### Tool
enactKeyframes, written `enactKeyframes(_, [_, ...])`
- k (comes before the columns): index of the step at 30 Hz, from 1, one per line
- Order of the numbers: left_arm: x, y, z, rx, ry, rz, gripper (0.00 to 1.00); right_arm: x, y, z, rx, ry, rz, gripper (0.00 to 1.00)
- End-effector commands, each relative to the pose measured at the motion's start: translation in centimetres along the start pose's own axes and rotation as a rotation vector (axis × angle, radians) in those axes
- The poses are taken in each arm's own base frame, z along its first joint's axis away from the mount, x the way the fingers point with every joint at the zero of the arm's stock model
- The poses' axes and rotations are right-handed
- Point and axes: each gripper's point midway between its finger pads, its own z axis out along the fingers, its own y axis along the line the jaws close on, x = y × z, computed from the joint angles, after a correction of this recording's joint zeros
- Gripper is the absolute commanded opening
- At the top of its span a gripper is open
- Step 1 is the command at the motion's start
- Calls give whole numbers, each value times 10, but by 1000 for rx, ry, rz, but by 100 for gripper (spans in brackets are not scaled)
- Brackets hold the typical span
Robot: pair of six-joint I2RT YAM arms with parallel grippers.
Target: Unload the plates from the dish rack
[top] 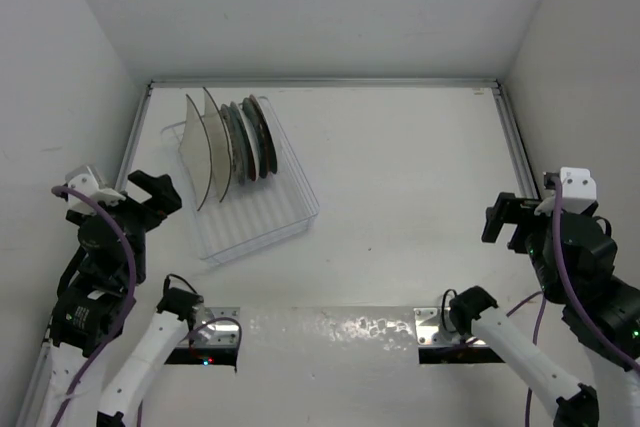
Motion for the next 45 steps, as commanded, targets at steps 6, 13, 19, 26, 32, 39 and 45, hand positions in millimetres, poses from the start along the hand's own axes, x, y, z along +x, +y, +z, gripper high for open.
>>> enactKeyframes(6, [-11, 6, 4, -79, -16, -37, 100, 4, 12, 9, -41, -26, 20, 99])
enactKeyframes(13, [-31, -18, 14, -55, -6, -64, 100, 24, 49, 29, -176, 56, -9, 99])
enactKeyframes(19, [-32, -91, 64, 43, 172, 0, 100, 47, 87, 48, -293, 153, 4, 99])
enactKeyframes(26, [-22, -103, 137, -174, 226, 97, 96, 67, 116, 60, -398, 203, 41, 99])
enactKeyframes(32, [-9, -109, 190, -286, 274, 152, 74, 79, 122, 61, -427, 222, 48, 99])
enactKeyframes(39, [16, -95, 214, -283, 345, 132, 58, 86, 117, 62, -416, 220, 26, 99])
enactKeyframes(45, [48, -83, 230, -312, 421, 151, 52, 95, 126, 69, -439, 235, 37, 99])
